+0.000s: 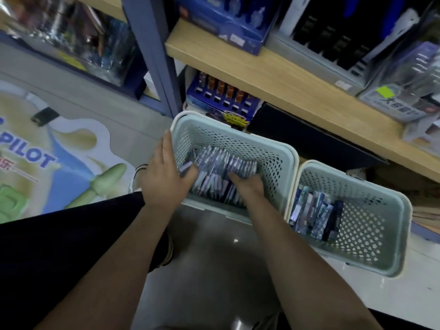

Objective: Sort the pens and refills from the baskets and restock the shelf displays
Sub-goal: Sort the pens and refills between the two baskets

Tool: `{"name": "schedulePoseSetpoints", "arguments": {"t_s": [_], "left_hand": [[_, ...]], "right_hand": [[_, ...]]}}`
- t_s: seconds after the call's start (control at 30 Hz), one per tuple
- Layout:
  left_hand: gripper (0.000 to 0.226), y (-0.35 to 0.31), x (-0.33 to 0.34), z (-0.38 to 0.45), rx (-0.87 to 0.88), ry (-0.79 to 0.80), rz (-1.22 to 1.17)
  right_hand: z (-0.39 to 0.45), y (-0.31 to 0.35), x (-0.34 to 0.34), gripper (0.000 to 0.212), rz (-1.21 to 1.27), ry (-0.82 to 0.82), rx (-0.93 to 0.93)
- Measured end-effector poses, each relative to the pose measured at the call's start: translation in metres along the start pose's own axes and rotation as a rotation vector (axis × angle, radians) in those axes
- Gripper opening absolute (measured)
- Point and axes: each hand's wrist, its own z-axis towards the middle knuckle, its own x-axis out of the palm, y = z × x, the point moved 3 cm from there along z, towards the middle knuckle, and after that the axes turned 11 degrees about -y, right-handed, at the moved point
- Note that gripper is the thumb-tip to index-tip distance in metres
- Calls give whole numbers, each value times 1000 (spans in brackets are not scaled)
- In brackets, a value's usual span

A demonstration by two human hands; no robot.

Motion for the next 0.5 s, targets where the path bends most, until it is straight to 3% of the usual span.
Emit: {"name": "schedulePoseSetpoints", "arguments": {"t_s": [0.13, 0.37, 0.5], "left_hand": [[88, -3, 1, 0, 7, -18, 18], [89, -5, 1, 1, -29, -23, 28], [90, -5, -1, 1, -41, -16, 54]], "right_hand": [[7, 0, 8, 108, 43, 27, 14], [22, -7, 13, 88, -26, 18, 8], [18, -2, 21, 98, -340, -34, -124]]}}
